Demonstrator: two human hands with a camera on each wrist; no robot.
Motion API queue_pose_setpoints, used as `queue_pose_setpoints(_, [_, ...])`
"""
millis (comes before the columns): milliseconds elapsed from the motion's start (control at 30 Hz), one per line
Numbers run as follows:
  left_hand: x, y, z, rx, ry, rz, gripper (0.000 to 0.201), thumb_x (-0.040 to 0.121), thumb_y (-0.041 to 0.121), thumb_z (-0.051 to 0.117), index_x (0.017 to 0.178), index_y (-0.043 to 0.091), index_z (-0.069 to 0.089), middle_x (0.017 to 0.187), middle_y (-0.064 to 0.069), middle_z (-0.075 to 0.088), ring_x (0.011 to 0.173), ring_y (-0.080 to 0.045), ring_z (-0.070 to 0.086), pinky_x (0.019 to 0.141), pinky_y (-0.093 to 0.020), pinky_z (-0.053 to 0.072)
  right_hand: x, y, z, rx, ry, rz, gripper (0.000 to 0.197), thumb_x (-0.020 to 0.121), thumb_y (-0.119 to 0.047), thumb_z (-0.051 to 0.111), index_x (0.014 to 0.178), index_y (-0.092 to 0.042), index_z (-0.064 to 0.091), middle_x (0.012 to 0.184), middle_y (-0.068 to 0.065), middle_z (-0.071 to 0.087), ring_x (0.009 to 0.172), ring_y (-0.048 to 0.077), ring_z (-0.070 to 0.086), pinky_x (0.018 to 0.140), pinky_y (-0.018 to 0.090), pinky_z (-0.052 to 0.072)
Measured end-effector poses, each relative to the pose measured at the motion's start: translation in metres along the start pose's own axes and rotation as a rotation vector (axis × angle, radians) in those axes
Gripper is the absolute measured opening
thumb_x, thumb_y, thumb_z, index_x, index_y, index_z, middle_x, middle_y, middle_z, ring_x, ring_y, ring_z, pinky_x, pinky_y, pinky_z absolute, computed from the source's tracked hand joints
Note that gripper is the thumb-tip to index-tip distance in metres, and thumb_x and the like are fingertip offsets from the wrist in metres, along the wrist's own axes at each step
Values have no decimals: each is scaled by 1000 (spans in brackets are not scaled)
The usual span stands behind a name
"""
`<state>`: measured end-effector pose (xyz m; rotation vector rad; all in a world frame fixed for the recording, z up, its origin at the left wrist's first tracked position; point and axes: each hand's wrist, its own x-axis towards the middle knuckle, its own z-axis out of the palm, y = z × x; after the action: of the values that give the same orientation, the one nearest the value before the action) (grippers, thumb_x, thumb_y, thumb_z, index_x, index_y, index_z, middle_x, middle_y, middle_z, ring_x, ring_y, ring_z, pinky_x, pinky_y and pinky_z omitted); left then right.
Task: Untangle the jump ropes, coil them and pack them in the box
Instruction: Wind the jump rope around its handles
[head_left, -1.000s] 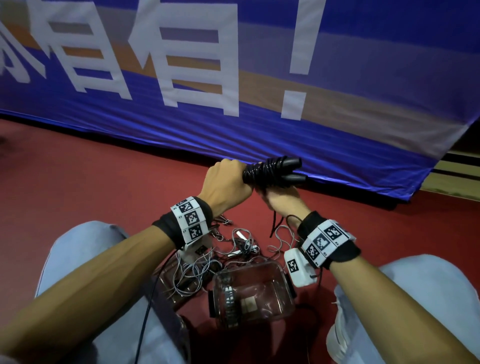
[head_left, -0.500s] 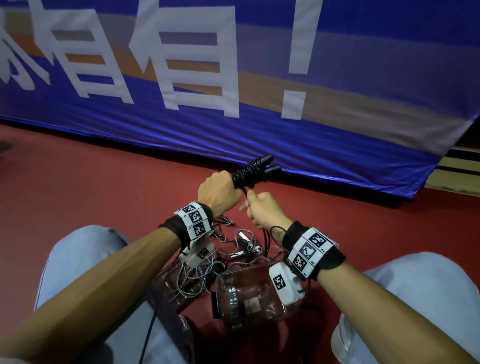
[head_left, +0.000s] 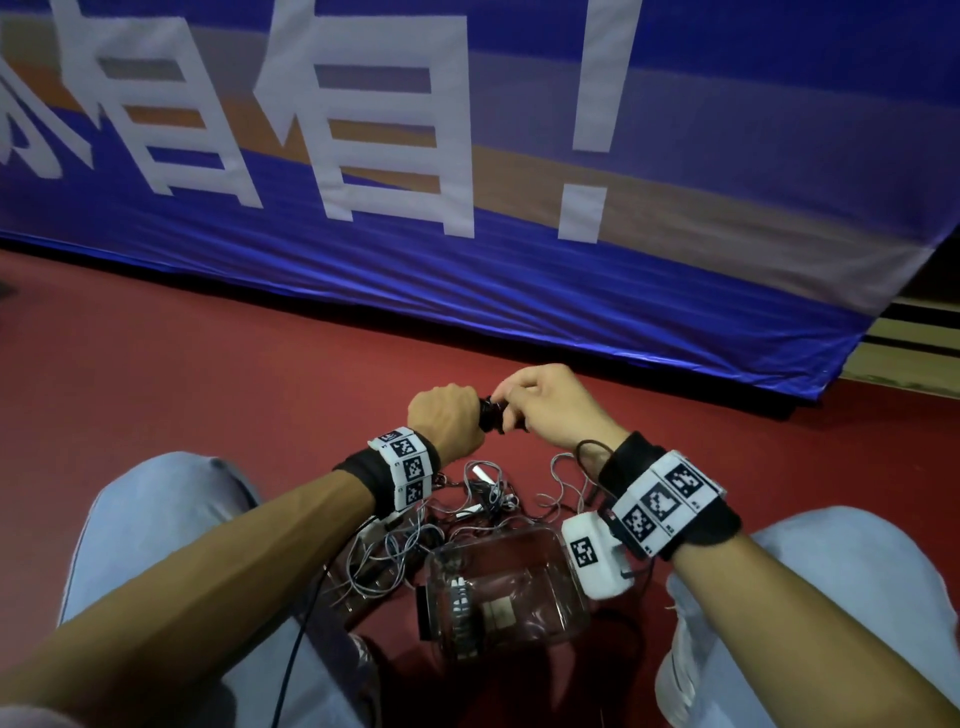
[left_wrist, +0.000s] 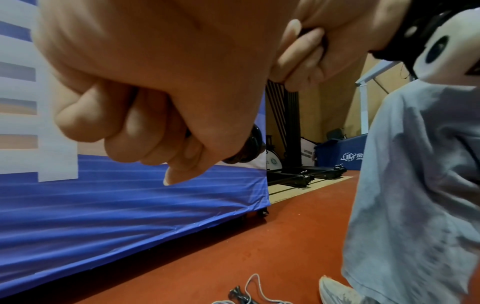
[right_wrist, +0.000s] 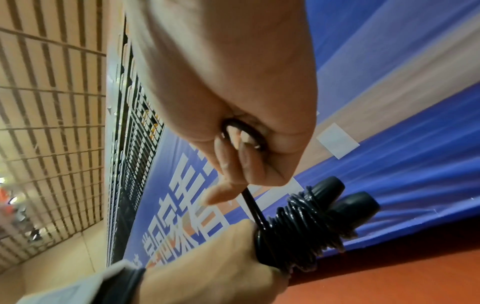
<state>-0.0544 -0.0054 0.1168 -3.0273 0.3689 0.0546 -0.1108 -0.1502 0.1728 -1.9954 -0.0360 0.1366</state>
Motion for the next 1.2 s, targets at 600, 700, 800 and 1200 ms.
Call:
queue_pose_setpoints(600, [-32,24,2,98,32,424,43,94,30,52,128,4,49,81,-4,66,65,-28,63,55,-34,41,8,5,-27,-129,-185,-219,19,106,-25,55,95,-16,67,74,2,77,51,22,42,52,33,34])
queue_pose_setpoints(700, [-47,36,-15,36,27,474,13,89,24,54,87,12,57,81,-7,69,69,-32,66,57,-34,43,12,12,-34,-216,-93,-246,25,105,-30,58,87,-18,71,56,-1,63,51,14,46,57,24,39])
queue_pose_setpoints(800, [-54,40,-28,28,30,438,15,89,25,54,78,17,48,86,-11,71,75,-35,68,59,-34,43,18,20,-35,-244,6,-207,27,103,-30,59,82,-18,71,52,-6,54,49,7,44,55,22,36])
queue_pose_setpoints(1200, [-64,36,-59,287,155,536,16,62,11,76,58,15,62,52,-2,62,41,-24,57,43,-25,23,23,32,-19,-300,-148,-49,31,109,-26,45,81,-20,56,74,-5,59,68,11,53,72,32,43])
